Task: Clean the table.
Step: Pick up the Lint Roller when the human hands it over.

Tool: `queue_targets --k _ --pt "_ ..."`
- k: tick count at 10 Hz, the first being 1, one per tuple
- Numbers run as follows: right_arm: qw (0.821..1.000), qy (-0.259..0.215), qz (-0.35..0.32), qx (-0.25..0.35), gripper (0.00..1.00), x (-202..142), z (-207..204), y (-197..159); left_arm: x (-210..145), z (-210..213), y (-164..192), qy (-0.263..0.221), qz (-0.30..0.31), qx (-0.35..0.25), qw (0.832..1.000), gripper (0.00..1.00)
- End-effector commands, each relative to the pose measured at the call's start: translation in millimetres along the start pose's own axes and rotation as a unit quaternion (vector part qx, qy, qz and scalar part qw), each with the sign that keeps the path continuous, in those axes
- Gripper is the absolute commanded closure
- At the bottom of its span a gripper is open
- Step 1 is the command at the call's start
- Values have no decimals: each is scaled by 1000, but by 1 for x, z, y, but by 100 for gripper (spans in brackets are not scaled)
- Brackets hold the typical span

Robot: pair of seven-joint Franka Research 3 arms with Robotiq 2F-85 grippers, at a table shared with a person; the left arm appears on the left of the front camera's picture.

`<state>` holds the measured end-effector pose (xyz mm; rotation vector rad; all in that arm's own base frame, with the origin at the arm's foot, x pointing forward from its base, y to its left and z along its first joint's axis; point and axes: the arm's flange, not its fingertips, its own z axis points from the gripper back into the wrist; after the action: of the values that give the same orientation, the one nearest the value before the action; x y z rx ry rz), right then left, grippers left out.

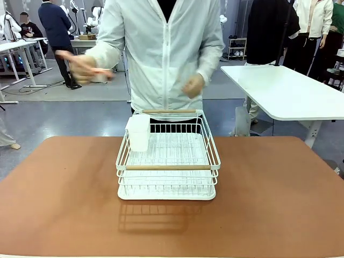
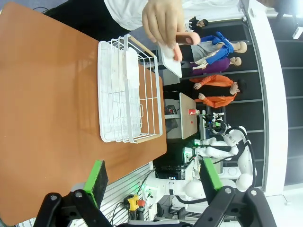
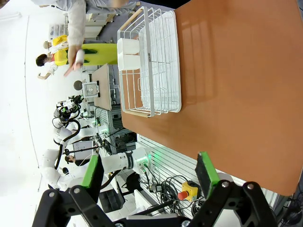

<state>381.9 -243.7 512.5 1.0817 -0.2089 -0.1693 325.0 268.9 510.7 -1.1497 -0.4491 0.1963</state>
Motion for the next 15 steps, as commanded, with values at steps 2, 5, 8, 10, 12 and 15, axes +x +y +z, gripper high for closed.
queue_targets --k 2,5,8,10,12,15 --pt "1000 -1 5 1 0 0 1 3 -1 2 -1 -2 -5 -12 1000 0" --pt "1000 -1 5 1 0 0 1 3 -1 2 -1 -2 -5 -12 1000 0" --pt "1000 -1 5 1 0 0 1 3 -1 2 -1 -2 -5 -12 1000 0" --pt "1000 -1 5 1 0 0 1 3 -1 2 -1 -2 -5 -12 1000 0" --pt "1000 -1 5 1 0 0 1 3 -1 2 -1 -2 -5 -12 1000 0" --pt "1000 -1 5 1 0 0 1 3 -1 2 -1 -2 -5 -12 1000 0"
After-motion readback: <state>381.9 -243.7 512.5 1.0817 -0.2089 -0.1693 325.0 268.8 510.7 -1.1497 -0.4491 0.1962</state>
